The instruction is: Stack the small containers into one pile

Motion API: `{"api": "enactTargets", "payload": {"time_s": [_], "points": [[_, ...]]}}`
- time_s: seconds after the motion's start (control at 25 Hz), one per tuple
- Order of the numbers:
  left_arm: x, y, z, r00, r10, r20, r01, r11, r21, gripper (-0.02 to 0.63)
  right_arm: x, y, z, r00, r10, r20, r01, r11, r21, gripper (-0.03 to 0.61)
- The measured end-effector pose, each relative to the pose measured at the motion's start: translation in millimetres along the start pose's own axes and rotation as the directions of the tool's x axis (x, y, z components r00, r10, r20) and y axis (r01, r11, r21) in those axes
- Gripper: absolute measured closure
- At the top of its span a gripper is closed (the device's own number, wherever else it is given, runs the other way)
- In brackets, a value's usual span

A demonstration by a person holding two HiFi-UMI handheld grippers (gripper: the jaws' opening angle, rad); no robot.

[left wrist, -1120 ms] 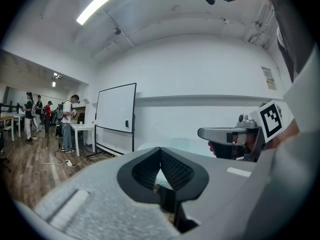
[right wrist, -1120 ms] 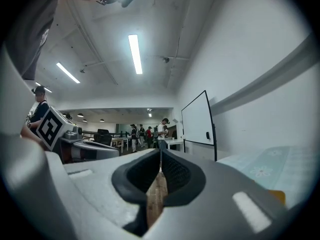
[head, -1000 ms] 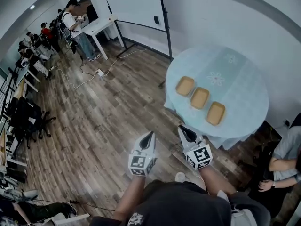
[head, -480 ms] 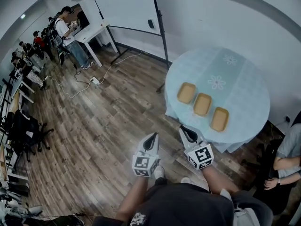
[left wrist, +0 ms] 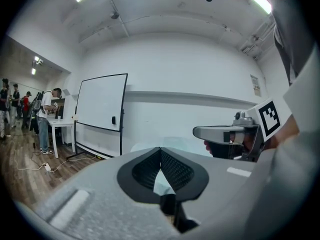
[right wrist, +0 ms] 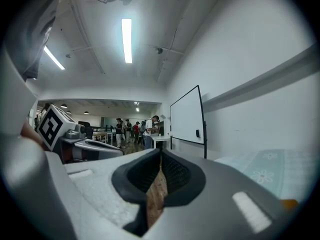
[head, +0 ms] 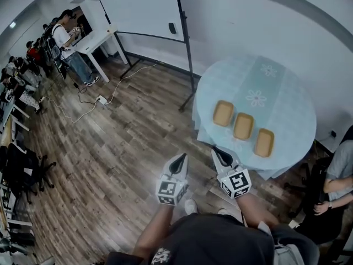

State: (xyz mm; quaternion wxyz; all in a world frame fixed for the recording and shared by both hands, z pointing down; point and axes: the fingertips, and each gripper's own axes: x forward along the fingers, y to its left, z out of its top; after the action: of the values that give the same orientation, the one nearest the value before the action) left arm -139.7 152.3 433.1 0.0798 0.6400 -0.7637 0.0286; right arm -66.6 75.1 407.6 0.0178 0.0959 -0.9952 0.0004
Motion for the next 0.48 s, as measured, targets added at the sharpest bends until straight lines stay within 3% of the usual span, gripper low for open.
{"api": "enactTargets", "payload": {"time_s": [0.48], "points": [[38, 22, 1, 0.986, -0.166, 0.005, 0.166, 0.986, 0.009, 0.609, 13, -14, -11, 0.982, -0.186, -0.020, 0.186, 0.982, 0.020, 0.575]]}}
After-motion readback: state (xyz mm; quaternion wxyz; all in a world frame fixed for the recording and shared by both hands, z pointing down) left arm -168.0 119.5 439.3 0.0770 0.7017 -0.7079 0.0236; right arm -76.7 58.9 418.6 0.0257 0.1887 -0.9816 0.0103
